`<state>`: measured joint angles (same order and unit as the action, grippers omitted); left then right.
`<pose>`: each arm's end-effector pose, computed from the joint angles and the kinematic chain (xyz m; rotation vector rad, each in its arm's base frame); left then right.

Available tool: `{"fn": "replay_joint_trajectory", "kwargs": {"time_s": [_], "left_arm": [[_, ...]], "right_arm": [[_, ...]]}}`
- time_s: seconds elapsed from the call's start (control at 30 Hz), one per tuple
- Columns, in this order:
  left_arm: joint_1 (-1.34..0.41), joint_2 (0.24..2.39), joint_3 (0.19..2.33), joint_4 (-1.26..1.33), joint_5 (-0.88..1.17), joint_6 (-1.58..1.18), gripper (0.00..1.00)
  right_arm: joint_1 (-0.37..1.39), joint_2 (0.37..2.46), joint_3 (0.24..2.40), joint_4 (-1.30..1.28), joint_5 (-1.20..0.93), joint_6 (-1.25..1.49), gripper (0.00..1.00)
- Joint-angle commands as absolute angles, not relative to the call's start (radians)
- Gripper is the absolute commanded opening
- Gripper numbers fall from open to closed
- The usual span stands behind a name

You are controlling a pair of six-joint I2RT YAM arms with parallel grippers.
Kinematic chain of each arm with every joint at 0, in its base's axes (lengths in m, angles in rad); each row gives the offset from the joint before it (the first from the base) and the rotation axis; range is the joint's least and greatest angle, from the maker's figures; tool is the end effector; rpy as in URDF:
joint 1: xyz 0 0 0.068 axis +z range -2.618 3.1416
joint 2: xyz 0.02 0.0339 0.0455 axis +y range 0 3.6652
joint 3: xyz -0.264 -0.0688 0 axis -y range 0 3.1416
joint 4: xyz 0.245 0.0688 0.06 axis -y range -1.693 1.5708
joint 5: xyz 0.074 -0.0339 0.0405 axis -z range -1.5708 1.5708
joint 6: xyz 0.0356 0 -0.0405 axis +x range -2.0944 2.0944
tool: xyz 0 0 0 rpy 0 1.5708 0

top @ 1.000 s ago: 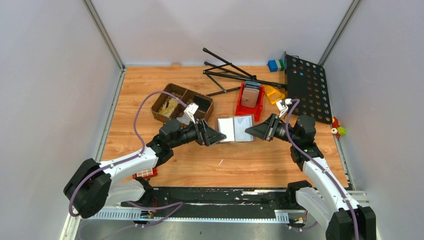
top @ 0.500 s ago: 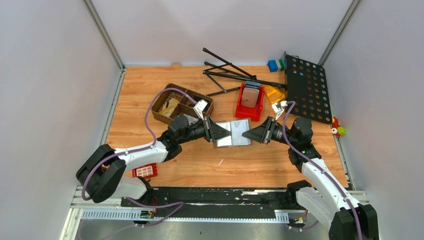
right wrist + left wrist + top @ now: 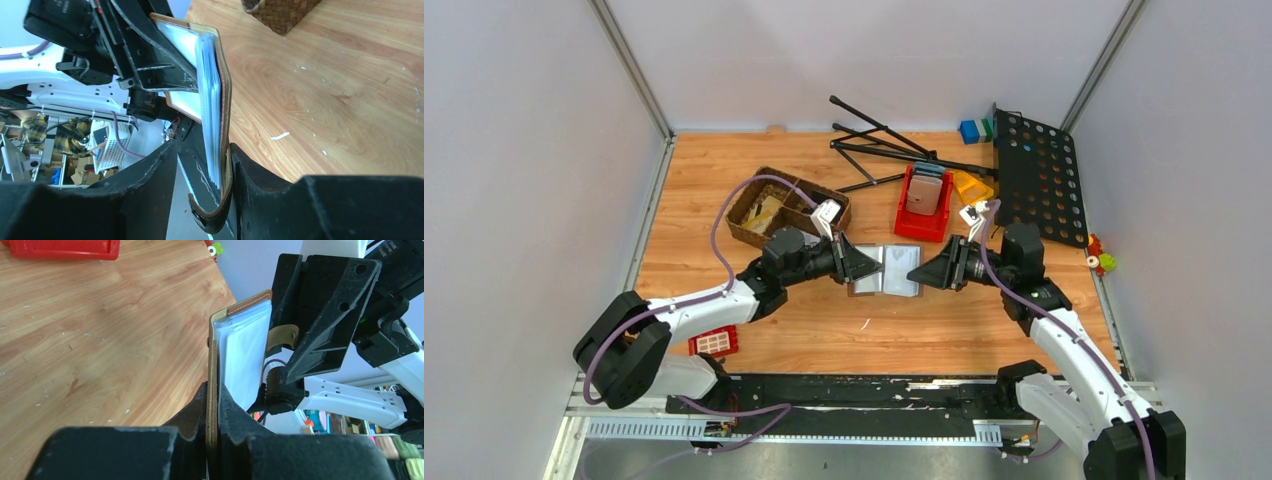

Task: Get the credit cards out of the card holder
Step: Remove the credit card from the card holder.

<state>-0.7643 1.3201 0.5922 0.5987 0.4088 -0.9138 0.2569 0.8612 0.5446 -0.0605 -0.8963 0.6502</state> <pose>0.1946 -0.2061 0.2373 0.2069 1.9560 -1.5328 0.1757 0.0749 0.2591 -0.2476 2.0687 1.4455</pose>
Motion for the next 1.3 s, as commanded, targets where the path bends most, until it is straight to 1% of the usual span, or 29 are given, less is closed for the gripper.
{"fn": "replay_joint_trajectory", "kwargs": {"time_s": [0.0, 0.27, 0.4, 0.47, 0.7, 1.03, 1.17, 1.27], "left_arm": [[-0.767, 1.285, 0.629, 0.6, 0.395, -0.881, 0.06], [-0.767, 1.293, 0.63, 0.62, 0.42, -0.892, 0.04], [-0.767, 1.305, 0.634, 0.643, 0.439, -0.908, 0.02], [-0.767, 1.309, 0.637, 0.644, 0.443, -0.911, 0.02], [-0.772, 1.315, 0.648, 0.667, 0.478, -0.92, 0.01], [-0.835, 1.333, 0.696, 0.634, 0.479, -0.876, 0.01], [-0.847, 1.354, 0.701, 0.637, 0.478, -0.878, 0.01], [-0.853, 1.368, 0.706, 0.637, 0.475, -0.879, 0.01]], "right_arm": [[0.261, 0.84, 0.584, -0.146, -0.859, 0.564, 0.4], [0.261, 0.829, 0.603, -0.222, -0.821, 0.512, 0.27], [0.261, 0.834, 0.602, -0.212, -0.824, 0.513, 0.18], [0.261, 0.838, 0.603, -0.212, -0.824, 0.51, 0.16], [0.262, 0.851, 0.595, -0.19, -0.822, 0.517, 0.17], [0.287, 0.882, 0.592, -0.143, -0.818, 0.533, 0.2], [0.301, 0.883, 0.595, -0.128, -0.815, 0.544, 0.22], [0.306, 0.881, 0.595, -0.117, -0.819, 0.553, 0.27]]}}
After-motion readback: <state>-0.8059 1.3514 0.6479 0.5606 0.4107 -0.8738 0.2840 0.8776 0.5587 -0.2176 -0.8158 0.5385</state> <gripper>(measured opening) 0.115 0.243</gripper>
